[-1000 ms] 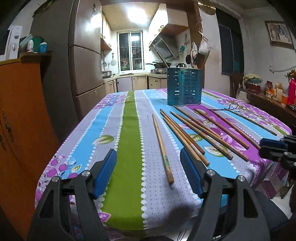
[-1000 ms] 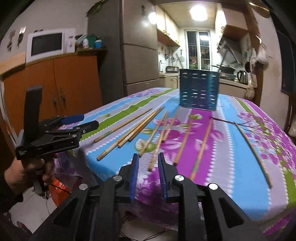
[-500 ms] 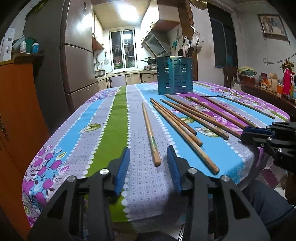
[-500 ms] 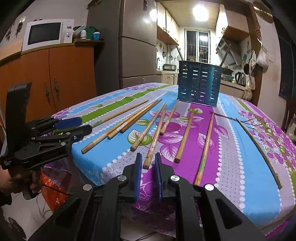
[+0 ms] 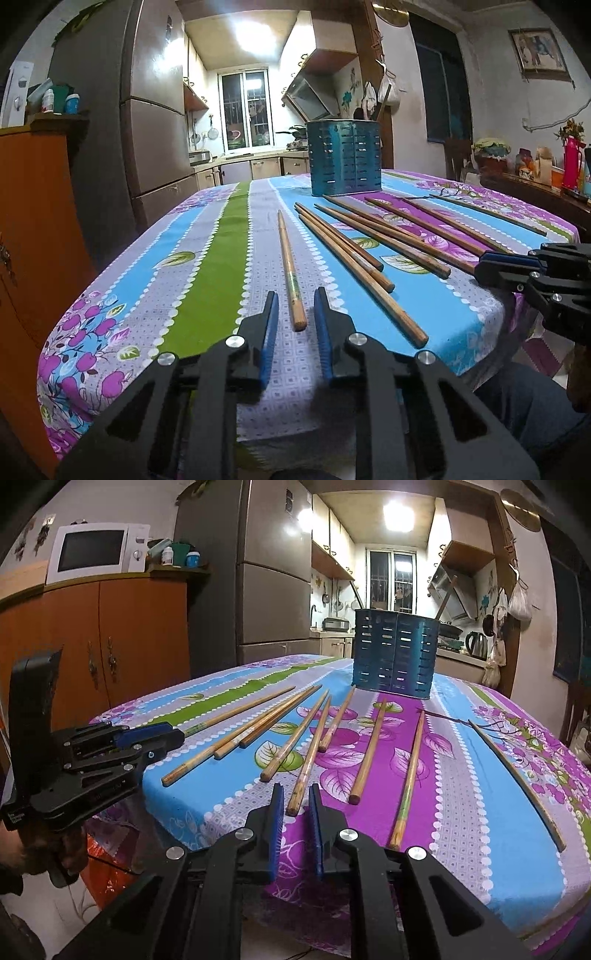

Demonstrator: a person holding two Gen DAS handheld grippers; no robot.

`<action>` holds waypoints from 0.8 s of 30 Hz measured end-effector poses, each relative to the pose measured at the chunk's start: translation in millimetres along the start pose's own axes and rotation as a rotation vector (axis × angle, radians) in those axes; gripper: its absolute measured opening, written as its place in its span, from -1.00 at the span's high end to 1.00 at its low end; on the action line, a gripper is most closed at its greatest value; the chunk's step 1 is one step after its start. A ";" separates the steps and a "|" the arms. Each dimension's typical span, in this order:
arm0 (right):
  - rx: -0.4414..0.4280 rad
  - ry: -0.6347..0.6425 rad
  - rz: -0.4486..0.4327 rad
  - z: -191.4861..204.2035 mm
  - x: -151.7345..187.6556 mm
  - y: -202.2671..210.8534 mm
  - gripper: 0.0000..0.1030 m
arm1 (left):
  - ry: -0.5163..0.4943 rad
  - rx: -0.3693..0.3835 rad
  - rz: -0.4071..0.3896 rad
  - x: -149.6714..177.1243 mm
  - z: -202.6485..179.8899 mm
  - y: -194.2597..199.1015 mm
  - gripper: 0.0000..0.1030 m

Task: Organize utensils
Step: 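Close the left tool on a chopstick while the right tool grasps another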

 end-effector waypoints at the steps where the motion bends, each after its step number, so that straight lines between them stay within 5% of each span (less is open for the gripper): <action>1: 0.001 -0.004 -0.004 -0.1 0.2 0.4 0.82 | 0.002 -0.001 -0.002 0.3 -0.3 0.3 0.66; 6: 0.011 -0.033 -0.012 -6.6 -0.5 1.1 0.84 | -0.002 0.002 -0.008 0.2 -3.7 0.6 0.85; 13: 0.020 -0.028 -0.058 -8.9 -15.9 14.8 0.85 | 0.010 -0.002 -0.017 -6.9 0.0 2.5 0.88; 24: 0.026 0.016 -0.203 -12.4 -73.6 56.4 0.85 | -0.006 0.004 -0.187 -74.6 1.4 36.9 0.89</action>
Point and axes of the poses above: each gripper's, at about its wrist camera, not at the fingertips, and y roughly against the way its jaws point, z to its left, x to its underside, the point moved 4 cm from there along -y, roughly the way its jaws point, and after that the axes turned 4 degrees about x, right-handed, at the moved point
